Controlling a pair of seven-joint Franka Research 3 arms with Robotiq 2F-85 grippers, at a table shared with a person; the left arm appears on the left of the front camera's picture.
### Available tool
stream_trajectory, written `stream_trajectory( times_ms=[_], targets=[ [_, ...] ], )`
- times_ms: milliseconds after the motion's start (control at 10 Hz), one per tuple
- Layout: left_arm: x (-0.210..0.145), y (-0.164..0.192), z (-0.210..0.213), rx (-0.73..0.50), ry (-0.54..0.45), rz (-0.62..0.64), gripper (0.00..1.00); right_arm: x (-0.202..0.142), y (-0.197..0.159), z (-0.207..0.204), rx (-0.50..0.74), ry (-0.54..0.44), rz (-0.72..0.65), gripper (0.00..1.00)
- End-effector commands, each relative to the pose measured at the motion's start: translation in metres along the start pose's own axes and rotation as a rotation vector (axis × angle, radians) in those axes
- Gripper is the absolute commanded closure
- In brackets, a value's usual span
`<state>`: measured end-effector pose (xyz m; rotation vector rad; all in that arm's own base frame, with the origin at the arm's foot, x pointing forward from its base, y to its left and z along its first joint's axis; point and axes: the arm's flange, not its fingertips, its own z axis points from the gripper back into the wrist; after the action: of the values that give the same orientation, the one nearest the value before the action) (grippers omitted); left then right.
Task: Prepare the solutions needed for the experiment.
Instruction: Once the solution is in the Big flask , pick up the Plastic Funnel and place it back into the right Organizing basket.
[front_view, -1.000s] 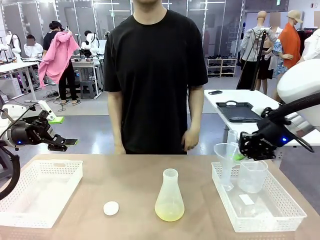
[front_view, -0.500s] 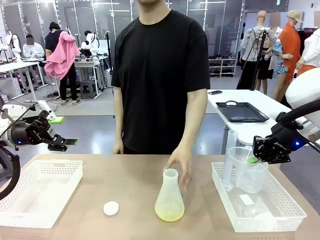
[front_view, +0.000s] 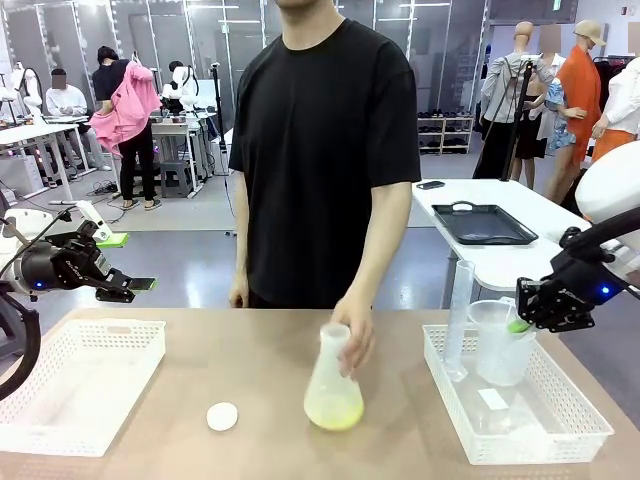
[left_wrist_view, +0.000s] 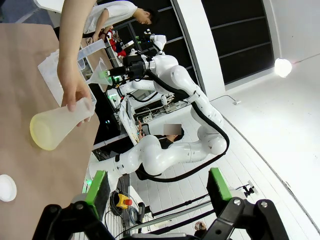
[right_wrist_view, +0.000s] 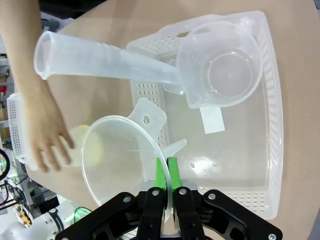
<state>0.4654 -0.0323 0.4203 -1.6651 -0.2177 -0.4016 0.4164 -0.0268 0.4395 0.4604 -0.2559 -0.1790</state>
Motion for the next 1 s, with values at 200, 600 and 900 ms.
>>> stream_trajectory(
  times_ms=[200, 600, 900],
  targets=[
    [0.001, -0.001, -0.001, -0.001, 0.001, -0.008, 0.00, -0.004, -0.002, -0.012, -0.059, 0.127, -0.034, 0.97],
    [0.001, -0.001, -0.001, -0.001, 0.001, -0.008, 0.00, -0.006, 0.004, -0.027, -0.123, 0.184, -0.020, 0.77],
    [0.001, -0.001, -0.001, -0.001, 0.001, -0.008, 0.00, -0.001, 0.009, -0.031, -0.145, 0.203, -0.042, 0.74]
  ],
)
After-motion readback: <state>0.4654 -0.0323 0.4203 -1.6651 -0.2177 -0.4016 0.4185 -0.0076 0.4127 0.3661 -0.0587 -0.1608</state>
